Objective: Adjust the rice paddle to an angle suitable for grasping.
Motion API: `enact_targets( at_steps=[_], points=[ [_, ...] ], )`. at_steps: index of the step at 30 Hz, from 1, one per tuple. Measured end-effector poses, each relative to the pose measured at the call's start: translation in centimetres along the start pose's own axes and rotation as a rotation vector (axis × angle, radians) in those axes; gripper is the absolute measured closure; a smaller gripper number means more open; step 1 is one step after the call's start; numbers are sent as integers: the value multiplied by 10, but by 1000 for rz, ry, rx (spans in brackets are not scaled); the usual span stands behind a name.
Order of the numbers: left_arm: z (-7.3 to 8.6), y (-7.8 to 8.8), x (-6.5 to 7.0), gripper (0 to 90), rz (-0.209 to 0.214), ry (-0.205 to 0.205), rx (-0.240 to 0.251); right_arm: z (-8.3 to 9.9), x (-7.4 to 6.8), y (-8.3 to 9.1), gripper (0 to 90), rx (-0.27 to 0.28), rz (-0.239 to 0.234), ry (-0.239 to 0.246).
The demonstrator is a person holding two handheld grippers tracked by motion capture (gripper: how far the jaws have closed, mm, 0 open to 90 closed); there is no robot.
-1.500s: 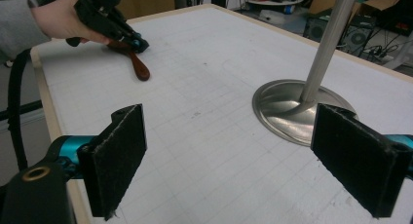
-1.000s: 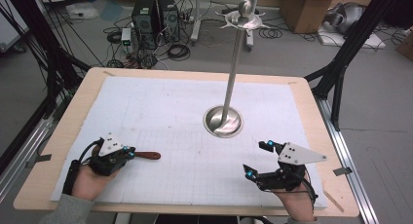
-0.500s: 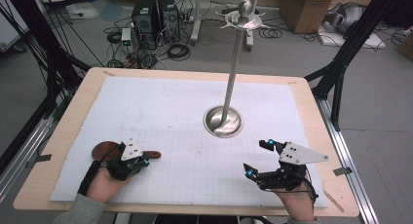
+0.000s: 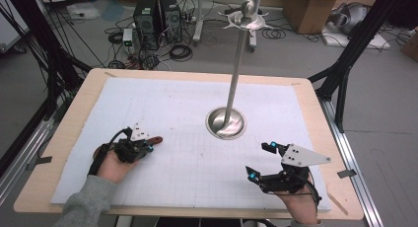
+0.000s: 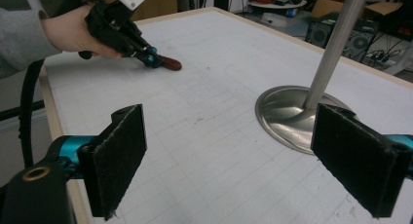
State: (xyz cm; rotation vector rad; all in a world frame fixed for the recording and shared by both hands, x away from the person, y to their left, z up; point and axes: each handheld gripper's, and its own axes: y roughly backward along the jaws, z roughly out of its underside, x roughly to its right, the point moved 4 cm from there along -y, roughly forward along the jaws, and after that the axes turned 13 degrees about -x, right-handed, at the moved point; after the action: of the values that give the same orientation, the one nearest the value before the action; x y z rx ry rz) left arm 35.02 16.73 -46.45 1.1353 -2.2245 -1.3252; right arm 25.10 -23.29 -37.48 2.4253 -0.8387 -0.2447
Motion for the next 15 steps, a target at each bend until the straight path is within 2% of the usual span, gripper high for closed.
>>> enact_targets(
  at_steps=[5,10,12,15],
  points=[
    [-9,-6,-12,895,-15,27,-22,0,1,0,117,0,2,0],
    [-12,-10,-21,895,-17,55,-18,1,1,1,117,1,4,2],
    [-12,-12,-25,895,-29,77,-9,1,0,0,117,-3,0,-4],
    [-14,-14,-26,895,-60,71,1,1,0,-1,117,-4,0,-4]
  ],
)
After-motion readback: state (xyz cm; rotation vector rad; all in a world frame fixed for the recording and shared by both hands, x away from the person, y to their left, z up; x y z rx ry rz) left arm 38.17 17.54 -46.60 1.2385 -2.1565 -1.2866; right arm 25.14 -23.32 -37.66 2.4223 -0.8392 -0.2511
